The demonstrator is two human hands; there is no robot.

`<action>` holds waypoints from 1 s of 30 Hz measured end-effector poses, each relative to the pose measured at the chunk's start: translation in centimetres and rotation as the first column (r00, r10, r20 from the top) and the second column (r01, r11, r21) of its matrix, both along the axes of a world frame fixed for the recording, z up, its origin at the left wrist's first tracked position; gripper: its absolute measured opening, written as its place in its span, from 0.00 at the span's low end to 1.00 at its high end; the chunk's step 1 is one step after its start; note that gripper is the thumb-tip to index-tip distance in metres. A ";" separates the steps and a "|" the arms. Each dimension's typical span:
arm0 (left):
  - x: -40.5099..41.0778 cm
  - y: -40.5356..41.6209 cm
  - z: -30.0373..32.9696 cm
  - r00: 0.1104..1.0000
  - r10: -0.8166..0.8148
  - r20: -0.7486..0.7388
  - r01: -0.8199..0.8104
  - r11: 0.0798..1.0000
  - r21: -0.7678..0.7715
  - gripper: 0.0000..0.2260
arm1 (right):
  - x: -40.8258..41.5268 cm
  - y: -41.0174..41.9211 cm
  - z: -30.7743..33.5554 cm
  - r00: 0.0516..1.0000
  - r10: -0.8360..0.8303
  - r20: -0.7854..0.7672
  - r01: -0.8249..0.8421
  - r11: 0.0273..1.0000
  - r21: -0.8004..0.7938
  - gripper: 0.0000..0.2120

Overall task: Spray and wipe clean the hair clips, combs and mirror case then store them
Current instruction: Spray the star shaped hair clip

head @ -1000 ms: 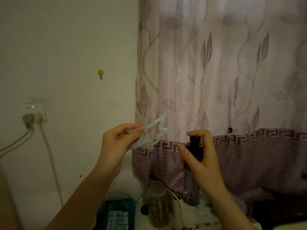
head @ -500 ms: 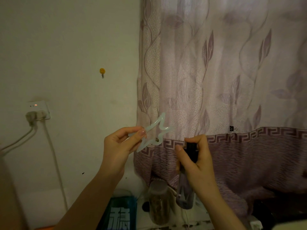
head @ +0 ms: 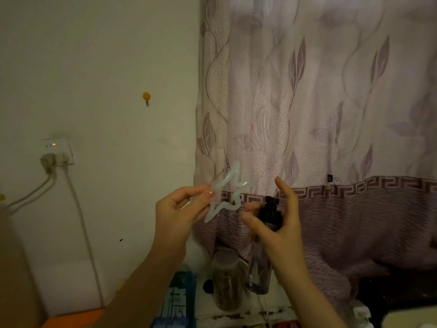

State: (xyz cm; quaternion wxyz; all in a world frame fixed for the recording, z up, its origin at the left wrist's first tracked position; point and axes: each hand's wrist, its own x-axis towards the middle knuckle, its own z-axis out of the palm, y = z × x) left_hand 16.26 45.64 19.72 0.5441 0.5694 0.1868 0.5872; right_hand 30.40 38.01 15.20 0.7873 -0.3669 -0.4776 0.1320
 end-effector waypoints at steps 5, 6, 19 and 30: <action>0.5 -1.1 -0.7 0.999 -0.001 0.036 0.001 1.000 -0.016 0.15 | -0.8 -0.1 -0.1 0.994 0.084 -0.064 -0.086 0.996 -0.018 0.45; 0.6 -1.3 -0.8 0.999 -0.016 0.045 0.017 1.000 -0.018 0.15 | -0.8 -0.2 -0.1 0.993 0.091 -0.070 -0.093 0.995 -0.025 0.45; 0.6 -1.5 -1.6 0.997 -0.029 -0.078 0.042 0.986 0.163 0.15 | 0.5 -0.1 -0.2 0.989 0.102 -0.110 -0.109 0.992 -0.056 0.35; 0.3 -0.8 -0.8 0.934 -0.114 -0.339 0.239 0.905 0.352 0.31 | 2.1 -0.3 0.0 0.989 0.133 -0.061 -0.138 0.986 -0.093 0.35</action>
